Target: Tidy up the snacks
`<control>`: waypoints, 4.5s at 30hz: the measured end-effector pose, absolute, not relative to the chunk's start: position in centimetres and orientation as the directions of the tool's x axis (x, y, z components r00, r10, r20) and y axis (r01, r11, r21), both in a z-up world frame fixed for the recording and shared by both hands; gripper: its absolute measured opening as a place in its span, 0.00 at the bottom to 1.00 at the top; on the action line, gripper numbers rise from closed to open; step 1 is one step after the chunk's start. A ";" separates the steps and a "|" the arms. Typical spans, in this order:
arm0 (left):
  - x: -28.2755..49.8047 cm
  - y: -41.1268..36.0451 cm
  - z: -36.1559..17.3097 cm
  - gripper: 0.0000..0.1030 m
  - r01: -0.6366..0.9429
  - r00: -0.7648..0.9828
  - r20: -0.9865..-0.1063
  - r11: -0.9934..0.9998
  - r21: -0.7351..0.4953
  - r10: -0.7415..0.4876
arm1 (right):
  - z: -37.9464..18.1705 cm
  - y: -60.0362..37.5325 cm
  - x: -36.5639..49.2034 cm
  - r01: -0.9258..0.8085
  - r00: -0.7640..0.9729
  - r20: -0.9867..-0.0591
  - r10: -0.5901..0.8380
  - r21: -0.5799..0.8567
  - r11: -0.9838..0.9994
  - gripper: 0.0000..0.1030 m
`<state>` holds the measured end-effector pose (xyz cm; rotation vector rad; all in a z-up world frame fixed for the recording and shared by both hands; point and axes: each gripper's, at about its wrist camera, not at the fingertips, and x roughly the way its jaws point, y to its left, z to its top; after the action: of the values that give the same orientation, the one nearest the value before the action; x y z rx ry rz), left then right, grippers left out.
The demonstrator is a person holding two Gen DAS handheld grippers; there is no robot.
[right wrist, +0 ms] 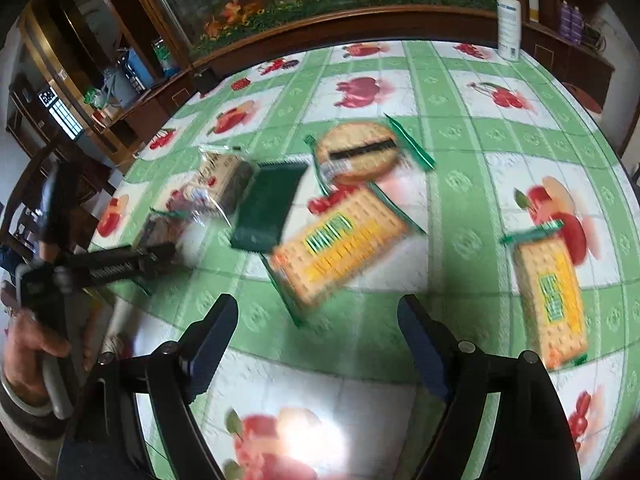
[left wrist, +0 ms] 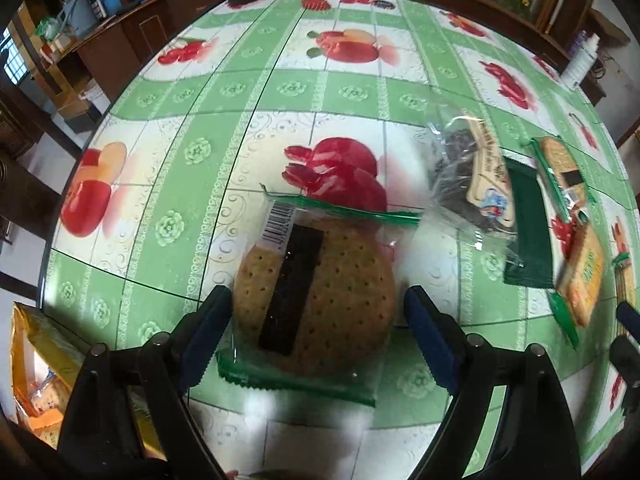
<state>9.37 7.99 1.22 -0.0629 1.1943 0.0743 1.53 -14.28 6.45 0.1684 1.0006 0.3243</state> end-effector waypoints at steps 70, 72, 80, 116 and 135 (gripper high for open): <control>-0.9 4.9 5.1 0.75 0.023 0.477 -0.877 0.998 -0.057 -0.061 | 6.1 -7.9 -0.3 -0.350 0.437 -0.761 0.480 0.348 0.870 0.44; -2.0 5.0 5.7 0.75 0.032 0.489 -0.869 0.997 -0.069 -0.076 | 6.7 -8.2 -1.3 -0.351 0.451 -0.751 0.483 0.348 0.869 0.44; -6.5 6.0 7.9 0.75 0.032 0.548 -0.833 0.997 -0.068 -0.074 | 8.3 -7.8 -4.3 -0.400 0.459 -0.714 0.529 0.365 0.841 0.43; -20.2 19.2 11.0 0.74 -0.204 0.635 -0.767 0.978 -0.049 0.094 | 10.8 7.7 -10.9 -0.695 0.279 -0.666 0.692 0.358 0.624 0.43; -23.6 26.2 7.9 0.74 -0.345 0.566 -0.803 0.938 -0.026 0.186 | 8.7 15.6 -13.8 -0.790 0.140 -0.719 0.681 0.334 0.515 0.43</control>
<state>-23.60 26.16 7.92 -0.1883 0.9179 0.3143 -13.76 15.62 8.72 -0.1352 0.9551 1.0670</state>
